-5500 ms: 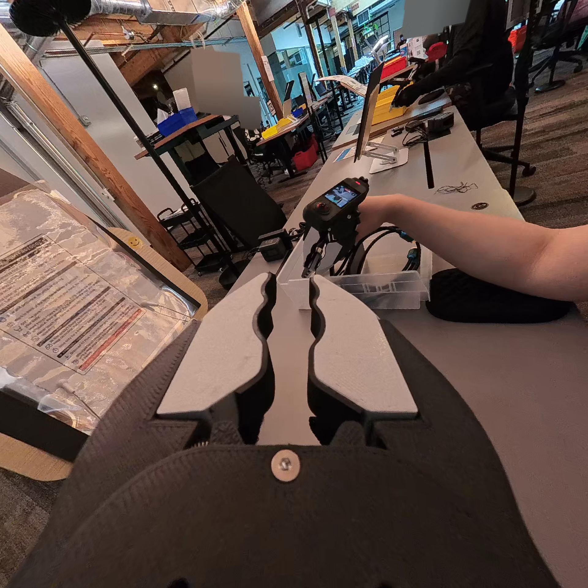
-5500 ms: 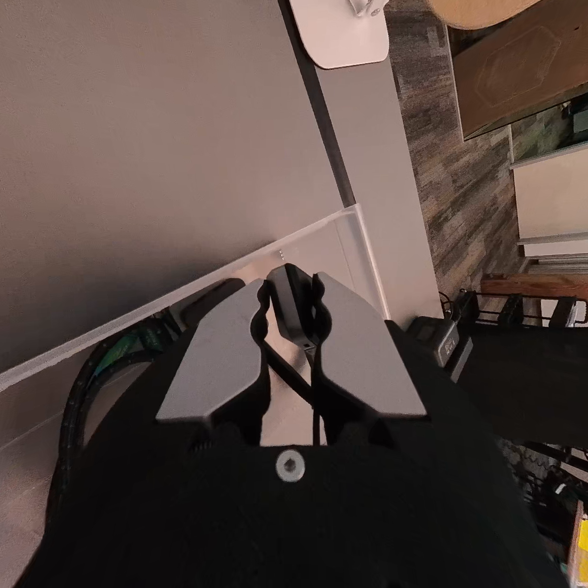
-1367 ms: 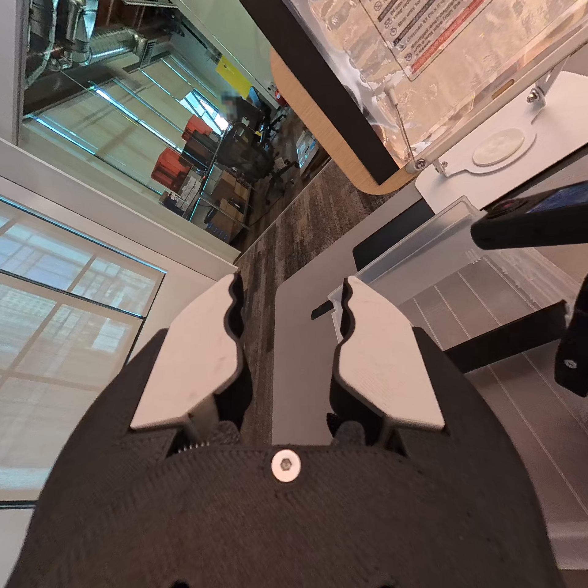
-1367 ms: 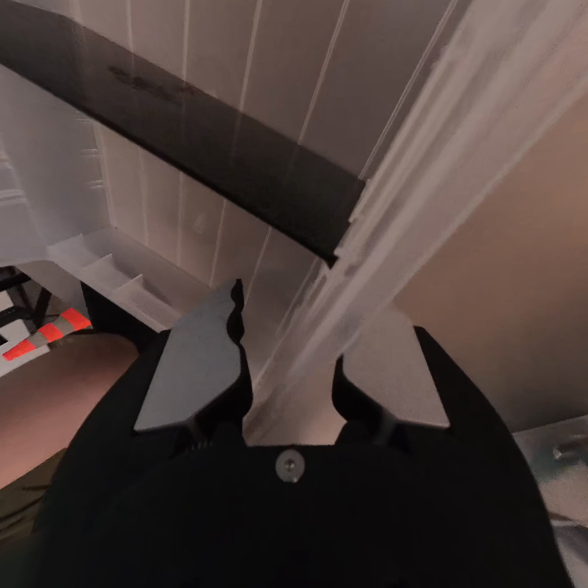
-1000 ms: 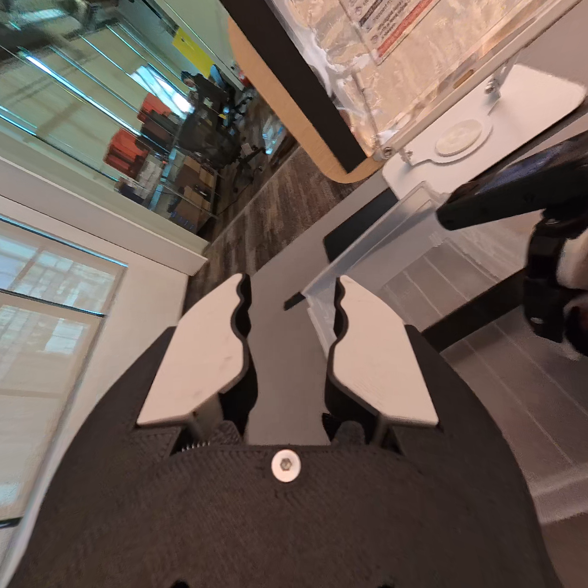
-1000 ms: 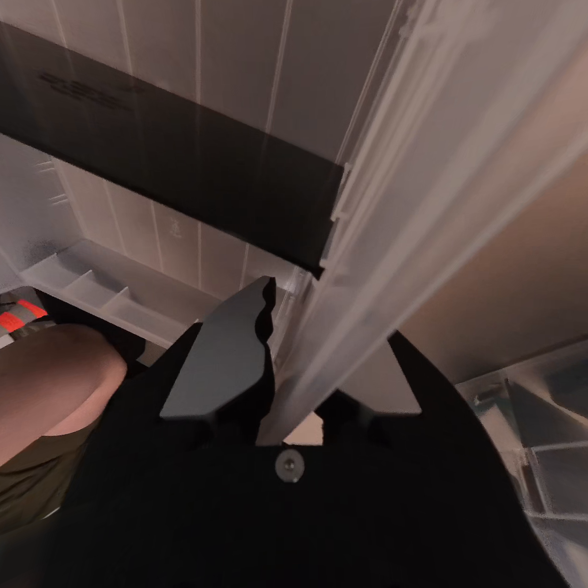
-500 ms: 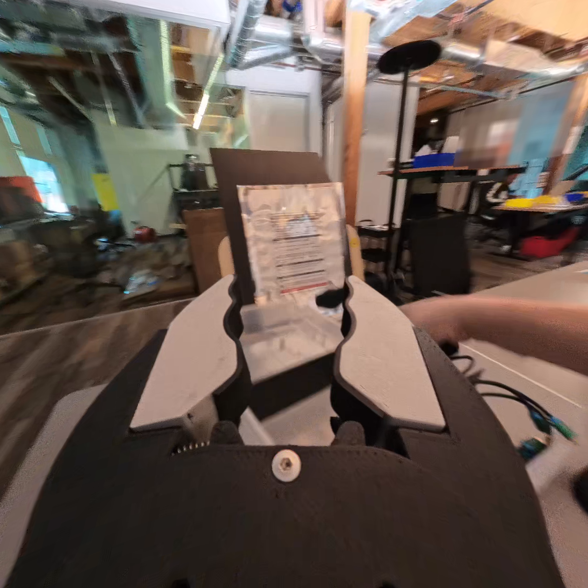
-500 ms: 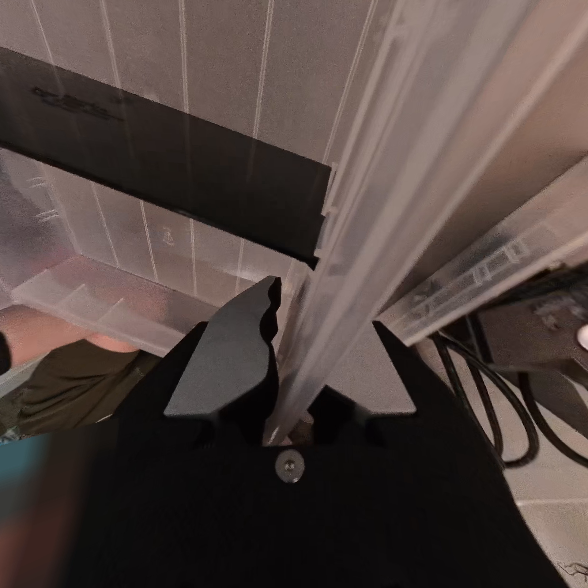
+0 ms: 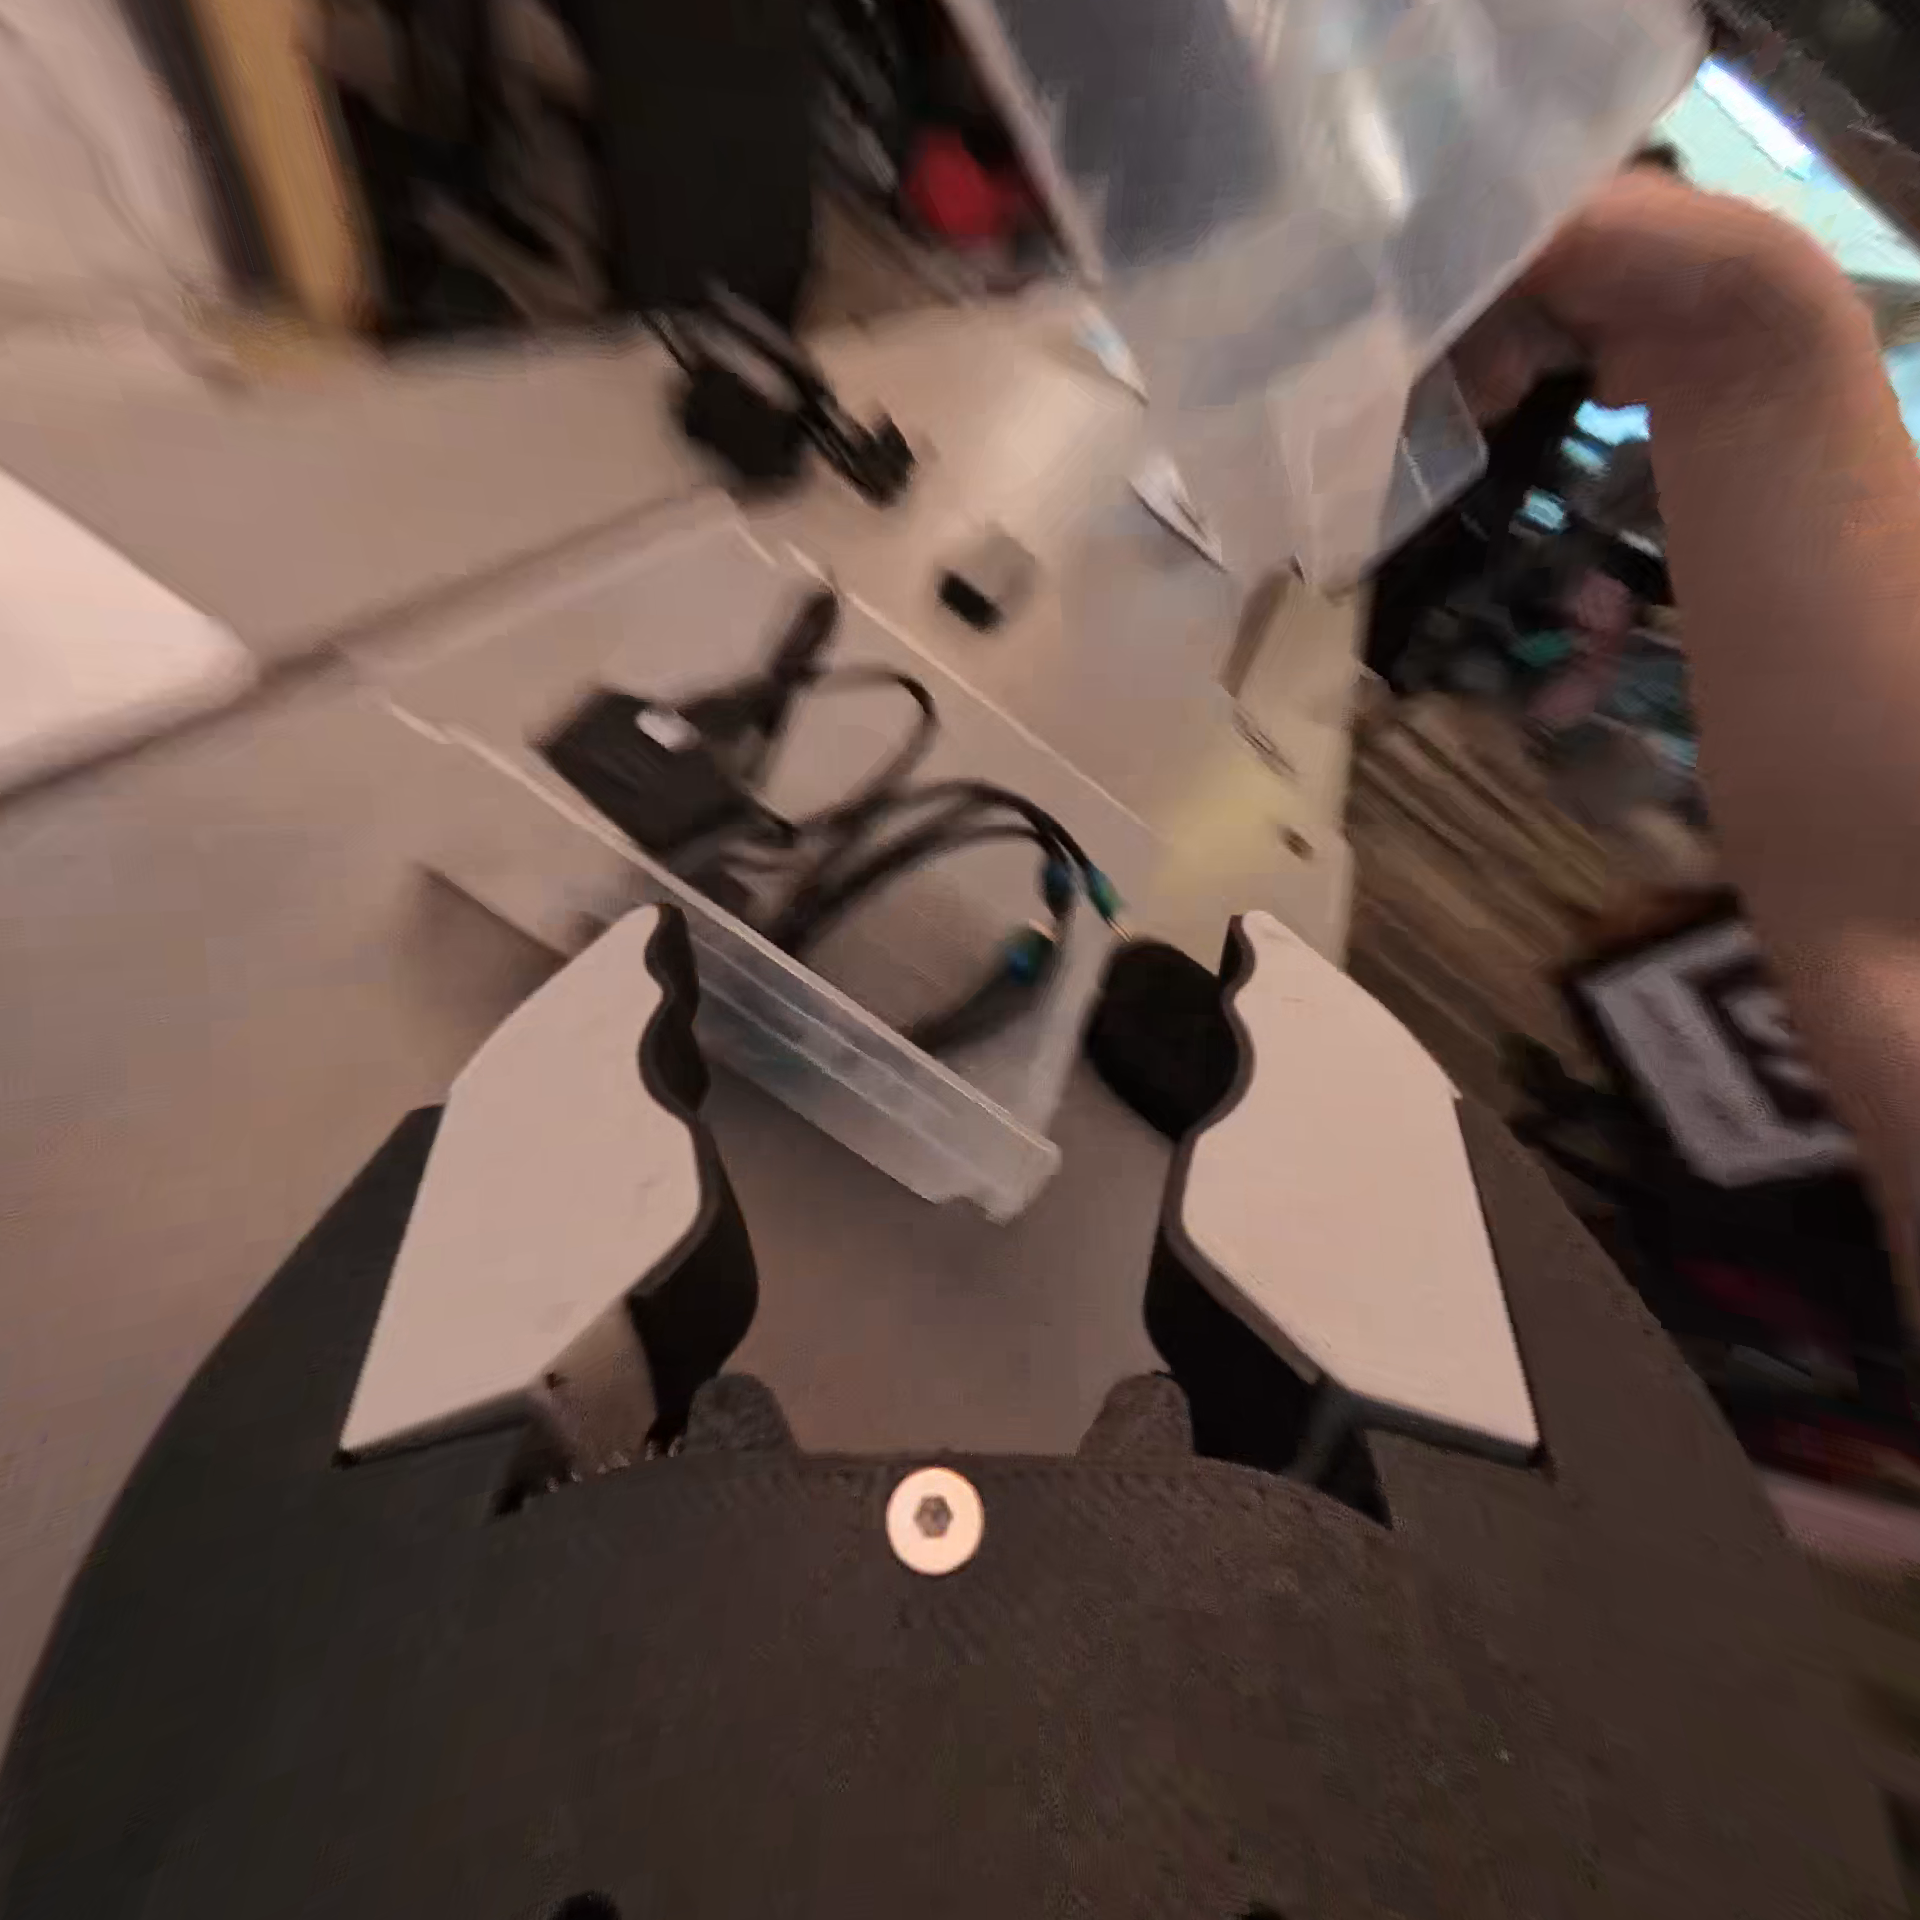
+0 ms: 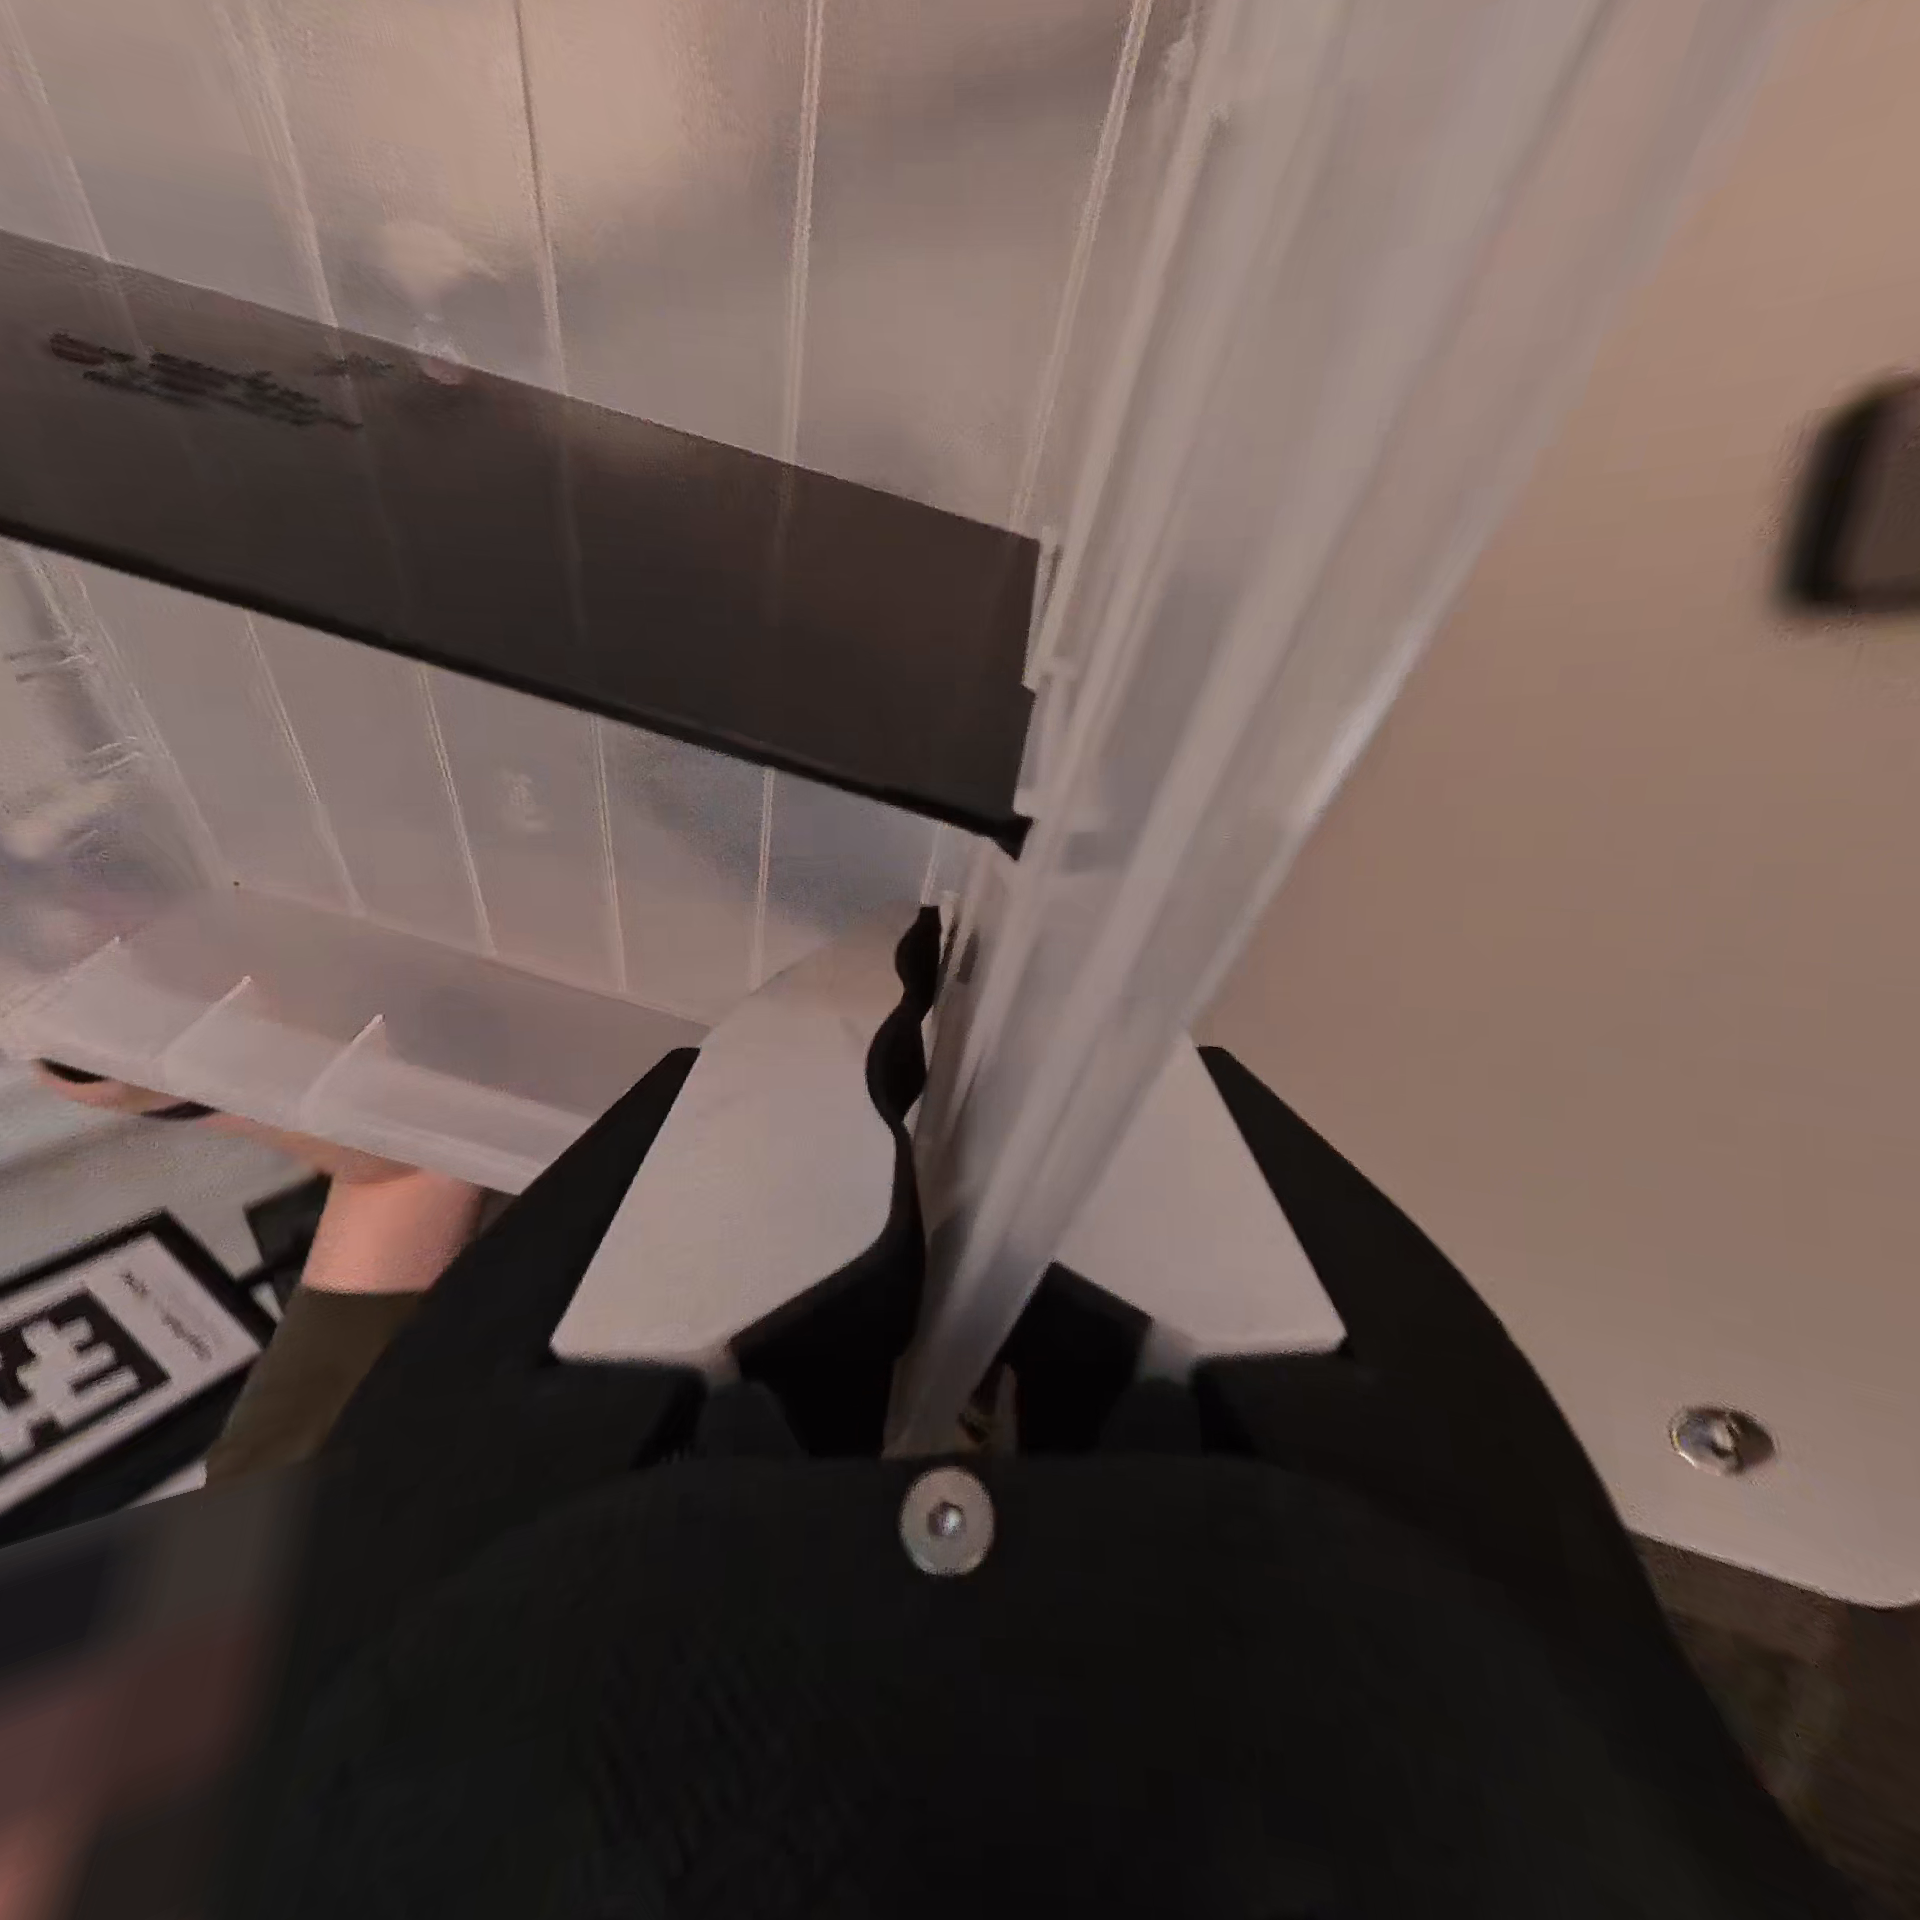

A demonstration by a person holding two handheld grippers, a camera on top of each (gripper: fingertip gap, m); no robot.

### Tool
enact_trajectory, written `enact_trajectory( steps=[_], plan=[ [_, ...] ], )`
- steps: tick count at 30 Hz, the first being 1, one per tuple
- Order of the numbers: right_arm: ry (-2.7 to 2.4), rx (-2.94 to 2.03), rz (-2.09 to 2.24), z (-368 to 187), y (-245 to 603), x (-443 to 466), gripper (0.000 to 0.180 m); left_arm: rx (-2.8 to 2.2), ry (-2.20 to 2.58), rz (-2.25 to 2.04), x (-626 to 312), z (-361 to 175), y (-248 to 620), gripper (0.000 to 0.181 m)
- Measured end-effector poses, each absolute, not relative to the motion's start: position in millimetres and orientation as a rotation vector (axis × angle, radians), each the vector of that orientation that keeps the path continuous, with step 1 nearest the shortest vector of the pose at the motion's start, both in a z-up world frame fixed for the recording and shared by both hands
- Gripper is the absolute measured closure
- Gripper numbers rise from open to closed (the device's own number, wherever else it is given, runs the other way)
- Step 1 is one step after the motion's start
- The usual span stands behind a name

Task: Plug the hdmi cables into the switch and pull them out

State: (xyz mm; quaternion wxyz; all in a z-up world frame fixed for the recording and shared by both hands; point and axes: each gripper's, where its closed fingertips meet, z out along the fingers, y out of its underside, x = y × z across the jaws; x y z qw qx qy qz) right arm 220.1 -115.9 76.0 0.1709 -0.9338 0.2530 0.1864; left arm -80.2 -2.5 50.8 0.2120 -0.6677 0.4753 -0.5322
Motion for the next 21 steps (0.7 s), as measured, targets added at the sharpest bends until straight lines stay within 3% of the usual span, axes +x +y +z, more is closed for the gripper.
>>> enact_trajectory(
  steps=[4, 11, 12, 14, 15, 20, 21],
  plan=[
    [0.976, -2.543, 0.479, 33.9, -188.3, 286.4, 0.176, -2.158, 1.46, -1.556, -33.9, -36.5, -25.5, 0.075],
    [1.171, -2.514, 0.494, -51.5, -267.3, 325.4, 0.176, -2.259, 1.674, -1.1, -28.2, -103.7, -32.9, 0.084],
    [1.174, -2.531, 0.492, -62.1, -272.3, 325.6, 0.176, -2.275, 1.716, -1.035, -32.0, -110.4, -31.9, 0.067],
    [1.159, -2.575, 0.505, -79.9, -277.8, 321.4, 0.176, -2.295, 1.746, -1.023, -36.8, -110.7, -31.0, 0.071],
    [1.142, -2.6, 0.509, -87.0, -278.4, 318.0, 0.176, -2.294, 1.764, -1.019, -39.4, -108.7, -31.1, 0.075],
    [1.023, -2.722, 0.472, -106.4, -263.4, 295.1, 0.176, -2.328, 1.911, -1.087, -72.7, -94.9, -28.2, 0.142],
    [1.002, -2.742, 0.473, -109.1, -257.9, 287.7, 0.176, -2.353, 1.918, -1.057, -83.9, -94.4, -20.5, 0.146]
  ],
)
